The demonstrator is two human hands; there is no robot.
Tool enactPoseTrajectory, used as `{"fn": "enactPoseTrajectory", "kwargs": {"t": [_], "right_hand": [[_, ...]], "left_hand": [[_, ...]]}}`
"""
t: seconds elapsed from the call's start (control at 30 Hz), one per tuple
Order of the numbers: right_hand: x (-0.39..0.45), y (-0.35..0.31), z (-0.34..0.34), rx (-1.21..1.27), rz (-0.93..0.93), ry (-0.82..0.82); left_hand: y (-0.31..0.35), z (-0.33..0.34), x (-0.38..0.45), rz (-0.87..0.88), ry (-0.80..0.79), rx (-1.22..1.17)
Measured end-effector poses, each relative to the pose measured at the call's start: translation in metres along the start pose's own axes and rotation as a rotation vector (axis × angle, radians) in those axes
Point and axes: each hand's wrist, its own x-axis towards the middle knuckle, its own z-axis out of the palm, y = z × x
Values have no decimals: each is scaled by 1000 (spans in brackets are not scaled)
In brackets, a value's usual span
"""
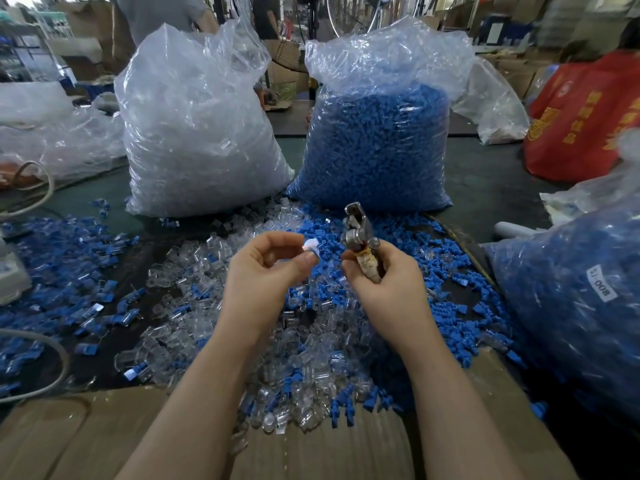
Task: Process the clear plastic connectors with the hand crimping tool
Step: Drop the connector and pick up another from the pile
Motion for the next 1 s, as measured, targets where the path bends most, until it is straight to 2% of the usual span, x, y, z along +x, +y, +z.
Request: {"fn": "enactPoseTrajectory", "kwargs": {"t": [0.27, 0.47, 0.7, 1.0], "right_hand": [[-2, 1, -1, -254, -16, -164], [-2, 0, 1, -292, -11, -217], [-4, 0, 1, -368, -31, -221], [-6, -3, 3, -433, -58, -182]], "left_hand": [[3, 0, -1, 81, -12, -52], [3, -3, -1, 143, -56, -31], [3, -7, 2, 200, -86, 28], [1, -10, 3, 186, -95, 23]]}}
